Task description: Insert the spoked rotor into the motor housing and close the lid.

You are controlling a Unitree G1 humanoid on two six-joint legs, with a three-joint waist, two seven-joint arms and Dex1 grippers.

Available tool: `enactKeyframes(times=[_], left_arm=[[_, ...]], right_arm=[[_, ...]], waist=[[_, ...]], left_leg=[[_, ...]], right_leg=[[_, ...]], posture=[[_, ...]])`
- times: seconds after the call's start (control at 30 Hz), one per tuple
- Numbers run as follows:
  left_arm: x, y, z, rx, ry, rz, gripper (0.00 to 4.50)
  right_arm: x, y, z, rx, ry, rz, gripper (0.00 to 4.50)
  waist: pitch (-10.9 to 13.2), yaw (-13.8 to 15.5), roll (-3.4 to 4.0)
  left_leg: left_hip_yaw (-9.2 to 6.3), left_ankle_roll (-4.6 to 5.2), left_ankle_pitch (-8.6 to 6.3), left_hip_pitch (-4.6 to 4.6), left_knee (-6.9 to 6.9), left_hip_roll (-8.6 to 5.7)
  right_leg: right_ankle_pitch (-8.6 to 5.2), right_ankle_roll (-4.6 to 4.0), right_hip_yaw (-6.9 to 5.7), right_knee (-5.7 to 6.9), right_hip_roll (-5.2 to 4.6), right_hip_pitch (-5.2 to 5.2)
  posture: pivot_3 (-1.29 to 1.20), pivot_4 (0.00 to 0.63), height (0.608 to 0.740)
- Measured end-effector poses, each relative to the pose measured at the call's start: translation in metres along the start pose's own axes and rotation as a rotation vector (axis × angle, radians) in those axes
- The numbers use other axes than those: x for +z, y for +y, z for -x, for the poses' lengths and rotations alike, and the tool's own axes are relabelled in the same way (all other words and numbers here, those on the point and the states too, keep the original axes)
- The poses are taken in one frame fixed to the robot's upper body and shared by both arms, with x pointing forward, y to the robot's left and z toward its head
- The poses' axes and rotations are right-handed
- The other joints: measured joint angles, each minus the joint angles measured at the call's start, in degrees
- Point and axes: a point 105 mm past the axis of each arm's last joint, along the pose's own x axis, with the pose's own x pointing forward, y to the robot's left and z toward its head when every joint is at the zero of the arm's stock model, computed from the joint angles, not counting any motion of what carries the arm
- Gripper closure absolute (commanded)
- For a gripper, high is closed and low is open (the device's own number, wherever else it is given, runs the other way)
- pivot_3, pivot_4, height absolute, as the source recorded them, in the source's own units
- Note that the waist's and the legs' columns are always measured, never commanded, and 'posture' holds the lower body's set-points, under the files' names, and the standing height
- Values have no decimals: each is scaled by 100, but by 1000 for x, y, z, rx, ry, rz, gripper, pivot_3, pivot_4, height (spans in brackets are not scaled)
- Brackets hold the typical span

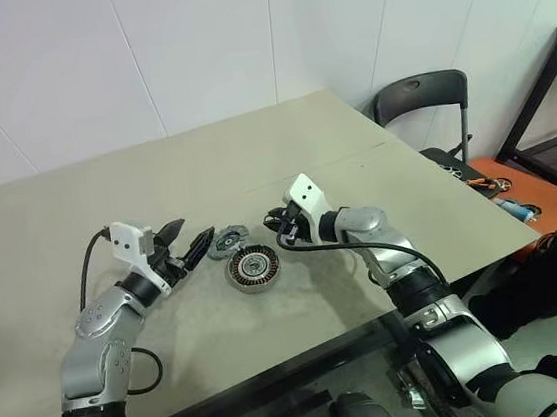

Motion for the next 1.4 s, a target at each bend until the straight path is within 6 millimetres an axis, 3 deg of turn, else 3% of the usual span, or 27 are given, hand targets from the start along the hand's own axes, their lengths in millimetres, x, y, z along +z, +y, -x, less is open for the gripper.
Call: enactKeyframes(times=[0.2,0.37,0.5,0.8,1.4], left_arm=[[-4,3,-1,4,13,6,681],[-6,0,-3,-14,18,7,681],[-7,-2,-3,-20,19,8,681],[-8,-3,2,0,24,4,681],[-6,-5,1,-1,18,-4,681]], right_arm=[[6,25,10,191,42,-31,3844],[11,40,-2,299,74,-26,3844],[11,42,-15,326,90,-10,3844],[-23,44,-20,347,195,-46,3844],[-30,45,-20,348,214,11,3844]], waist=[[2,54,-2],[3,136,-2],[3,141,-2],[3,148,-2],[3,144,-2]], left_leg=[[3,-2,-1,0,0,6],[5,-10,-6,1,0,18],[6,-12,-7,1,0,19],[7,-17,-12,-7,0,22],[8,-18,-14,-5,0,25]], right_leg=[[0,0,0,-4,4,0],[1,-2,-1,-4,15,-1],[2,-4,-1,-6,17,-2],[1,-5,0,-11,20,-10],[1,-5,0,-9,24,-9]], posture=[[0,0,740],[0,0,740],[0,0,740],[0,0,740],[0,0,740]])
